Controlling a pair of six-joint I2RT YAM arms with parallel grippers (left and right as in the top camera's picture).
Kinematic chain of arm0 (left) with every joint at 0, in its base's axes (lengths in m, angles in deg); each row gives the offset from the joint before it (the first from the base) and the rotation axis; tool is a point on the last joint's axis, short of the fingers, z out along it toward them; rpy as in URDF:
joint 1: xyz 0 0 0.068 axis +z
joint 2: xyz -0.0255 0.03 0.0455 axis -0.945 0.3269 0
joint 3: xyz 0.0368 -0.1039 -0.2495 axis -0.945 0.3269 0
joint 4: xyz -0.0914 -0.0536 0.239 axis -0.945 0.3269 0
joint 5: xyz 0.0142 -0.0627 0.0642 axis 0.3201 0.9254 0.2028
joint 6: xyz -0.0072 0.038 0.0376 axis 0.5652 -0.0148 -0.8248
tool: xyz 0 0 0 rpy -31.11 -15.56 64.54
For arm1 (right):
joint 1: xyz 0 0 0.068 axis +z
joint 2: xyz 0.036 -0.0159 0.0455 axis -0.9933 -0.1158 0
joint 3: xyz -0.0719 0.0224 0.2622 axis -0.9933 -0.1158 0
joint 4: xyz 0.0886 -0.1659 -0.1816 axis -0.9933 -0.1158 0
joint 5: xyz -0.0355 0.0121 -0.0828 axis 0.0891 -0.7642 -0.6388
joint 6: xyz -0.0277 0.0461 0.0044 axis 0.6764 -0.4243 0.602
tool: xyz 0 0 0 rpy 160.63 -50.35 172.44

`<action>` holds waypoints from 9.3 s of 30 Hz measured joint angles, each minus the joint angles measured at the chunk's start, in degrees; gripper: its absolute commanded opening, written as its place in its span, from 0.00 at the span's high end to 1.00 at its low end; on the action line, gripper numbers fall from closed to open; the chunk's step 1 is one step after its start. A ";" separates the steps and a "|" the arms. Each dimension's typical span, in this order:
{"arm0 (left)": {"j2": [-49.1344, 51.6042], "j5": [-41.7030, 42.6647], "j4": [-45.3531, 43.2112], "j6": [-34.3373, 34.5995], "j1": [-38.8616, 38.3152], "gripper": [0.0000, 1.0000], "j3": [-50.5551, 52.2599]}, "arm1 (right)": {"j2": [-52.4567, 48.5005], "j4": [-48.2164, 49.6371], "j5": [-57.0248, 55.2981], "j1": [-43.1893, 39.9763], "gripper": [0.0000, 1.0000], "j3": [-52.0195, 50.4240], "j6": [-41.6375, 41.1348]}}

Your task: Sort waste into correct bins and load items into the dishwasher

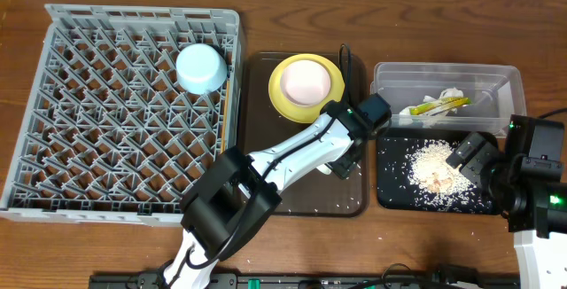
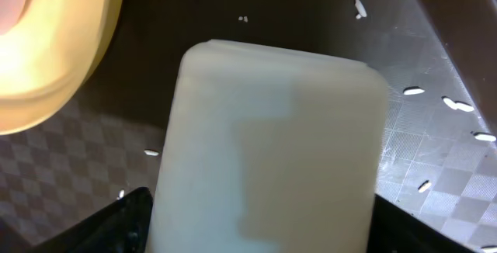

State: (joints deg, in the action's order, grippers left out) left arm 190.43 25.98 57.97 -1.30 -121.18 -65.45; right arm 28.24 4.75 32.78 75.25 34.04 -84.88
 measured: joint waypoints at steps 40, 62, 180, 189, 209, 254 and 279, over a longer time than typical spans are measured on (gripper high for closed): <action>-0.11 -1.55 -3.69 -0.02 0.00 0.50 0.94 | 0.00 0.00 0.00 0.00 0.01 0.00 0.00; -35.78 -1.31 2.62 5.25 20.55 0.60 1.73 | 0.00 0.00 -0.02 0.00 0.01 0.00 0.00; -42.34 3.69 -49.16 3.74 60.41 0.25 36.30 | 0.00 -0.02 0.02 0.00 0.01 0.00 0.00; -58.14 17.22 -27.10 13.20 60.72 0.47 36.30 | 0.00 -0.02 0.11 0.00 0.01 0.00 0.00; -50.38 28.24 -0.98 15.98 42.23 0.22 17.81 | 0.00 0.00 0.13 0.00 0.01 0.00 0.00; -64.17 1.70 12.09 16.41 76.78 0.02 17.68 | -53.02 16.02 8.59 38.12 0.13 43.69 17.55; -63.43 1.70 12.09 16.41 76.78 0.02 17.68 | -75.32 22.14 0.55 44.61 0.99 44.96 26.91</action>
State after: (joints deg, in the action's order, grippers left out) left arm 127.00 27.69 70.06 15.12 -44.39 -47.76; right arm -47.08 26.89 33.32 119.86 79.00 -57.97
